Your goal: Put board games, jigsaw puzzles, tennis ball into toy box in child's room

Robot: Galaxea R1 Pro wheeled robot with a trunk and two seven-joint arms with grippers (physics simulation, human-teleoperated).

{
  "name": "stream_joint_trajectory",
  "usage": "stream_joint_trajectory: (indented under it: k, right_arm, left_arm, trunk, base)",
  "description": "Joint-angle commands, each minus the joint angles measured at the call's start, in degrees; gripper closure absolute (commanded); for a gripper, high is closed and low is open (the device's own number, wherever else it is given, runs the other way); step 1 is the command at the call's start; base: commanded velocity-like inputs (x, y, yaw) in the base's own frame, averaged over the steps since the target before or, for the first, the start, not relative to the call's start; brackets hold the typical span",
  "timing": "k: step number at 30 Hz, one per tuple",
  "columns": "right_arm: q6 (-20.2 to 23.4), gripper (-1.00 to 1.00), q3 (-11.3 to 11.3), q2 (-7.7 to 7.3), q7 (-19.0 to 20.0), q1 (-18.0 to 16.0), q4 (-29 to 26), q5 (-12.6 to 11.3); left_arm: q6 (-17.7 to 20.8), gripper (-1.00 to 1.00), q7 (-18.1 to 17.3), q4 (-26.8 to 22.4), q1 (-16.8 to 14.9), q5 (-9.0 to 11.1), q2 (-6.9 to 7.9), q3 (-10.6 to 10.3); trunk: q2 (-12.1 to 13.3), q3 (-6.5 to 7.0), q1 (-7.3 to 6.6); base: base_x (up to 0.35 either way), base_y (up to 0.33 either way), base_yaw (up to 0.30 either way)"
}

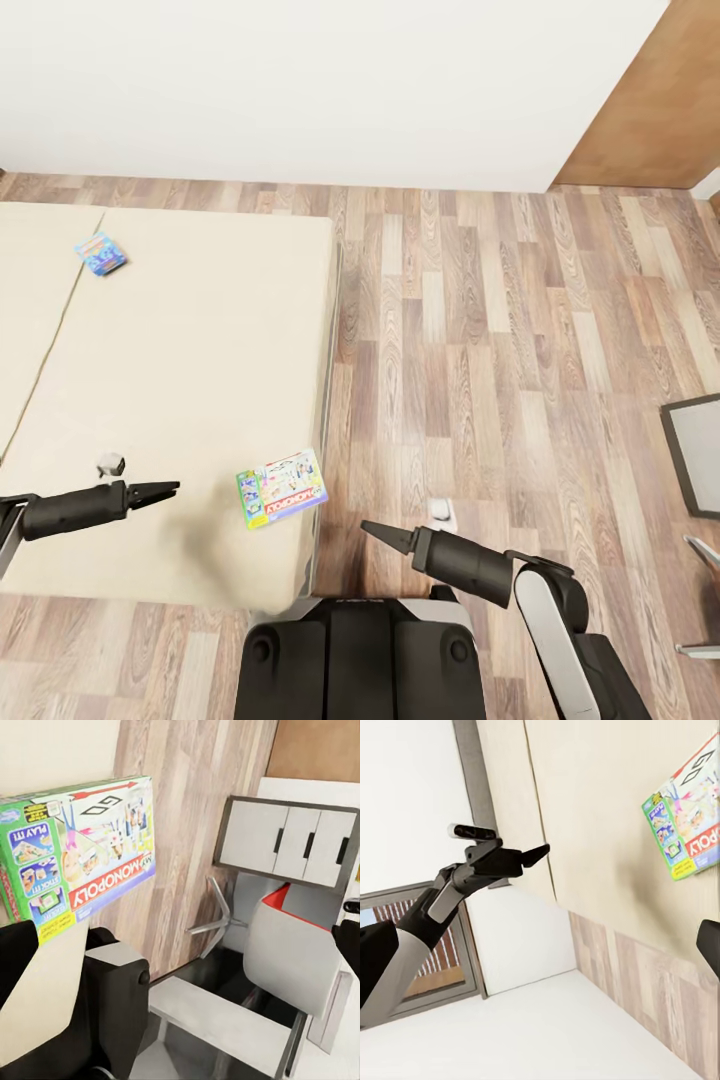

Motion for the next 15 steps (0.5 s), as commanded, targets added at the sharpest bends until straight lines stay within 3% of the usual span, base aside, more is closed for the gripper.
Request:
stream_joint_trajectory:
  k: [1,15]
  right_arm:
    - [0.30,-1.00,-0.13,-0.01,-0.02,-0.02,-0.02,0.10]
    - [0.22,-1.00,-0.31,-0.11,-0.47,0.07,0.01,0.10]
  left_arm:
    - [0.61,-1.00,-0.07,0.00,-0.01,-0.06,0.01,0.03]
    - [0.42,-1.00,0.32,0.00,0.00,-0.04,0.01,-0.03]
  trunk:
    - [-0.08,0.03,0.02]
    - [-0.08,1.33,0.02]
  base:
    - [-0.120,0.000,0.000]
    - [-0.022,0.000,0.000]
